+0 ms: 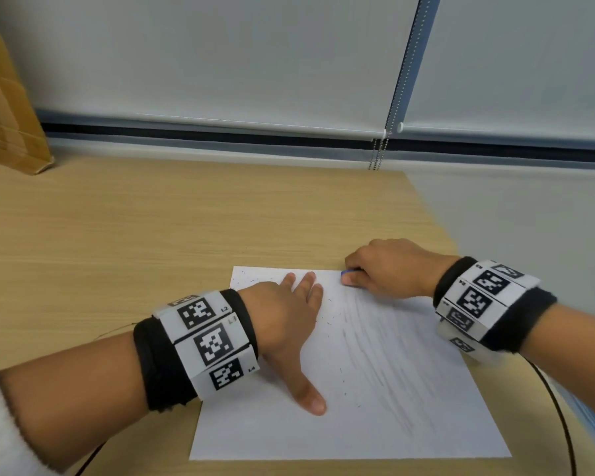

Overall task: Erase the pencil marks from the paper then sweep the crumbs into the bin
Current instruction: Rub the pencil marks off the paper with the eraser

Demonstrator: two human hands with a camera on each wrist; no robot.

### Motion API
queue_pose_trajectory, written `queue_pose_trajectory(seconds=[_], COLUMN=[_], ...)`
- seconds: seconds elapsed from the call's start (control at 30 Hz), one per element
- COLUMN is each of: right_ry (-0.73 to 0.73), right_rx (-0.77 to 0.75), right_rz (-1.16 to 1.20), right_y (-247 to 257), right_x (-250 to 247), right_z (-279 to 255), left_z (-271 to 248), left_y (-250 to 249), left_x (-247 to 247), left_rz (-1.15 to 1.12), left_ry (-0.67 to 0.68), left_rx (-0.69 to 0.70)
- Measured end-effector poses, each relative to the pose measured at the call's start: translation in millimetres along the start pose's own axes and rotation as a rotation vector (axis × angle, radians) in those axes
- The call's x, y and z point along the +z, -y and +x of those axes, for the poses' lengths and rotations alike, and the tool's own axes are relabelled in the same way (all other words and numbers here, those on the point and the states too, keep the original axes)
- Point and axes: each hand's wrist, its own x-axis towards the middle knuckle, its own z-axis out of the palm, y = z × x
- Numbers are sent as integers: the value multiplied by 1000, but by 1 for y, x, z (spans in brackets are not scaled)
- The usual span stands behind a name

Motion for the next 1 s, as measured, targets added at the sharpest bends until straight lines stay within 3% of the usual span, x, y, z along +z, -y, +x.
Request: queue_pose_trajectory(seconds=[0.17, 0.37, 0.5, 0.63, 0.8, 1.0], right_ry=[33, -41, 65, 29, 104, 19], right_rx=[-148, -60, -186, -26, -153, -31], right_rz=[-46, -27, -36, -11, -30, 17], right_y=[14, 11, 20, 3, 11, 1], right_x=[7, 3, 3, -3, 3, 2], right_z=[-11, 7, -11, -4, -15, -3], left_z=[0, -1, 0, 2, 0, 0], left_y=[0, -1, 1, 2, 1, -1], left_x=[1, -1, 1, 3, 2, 0], left_rz=[-1, 26, 10, 1, -13, 14], left_ry=[-15, -26, -32, -26, -15, -3], left_rx=[4, -2, 6, 3, 11, -8])
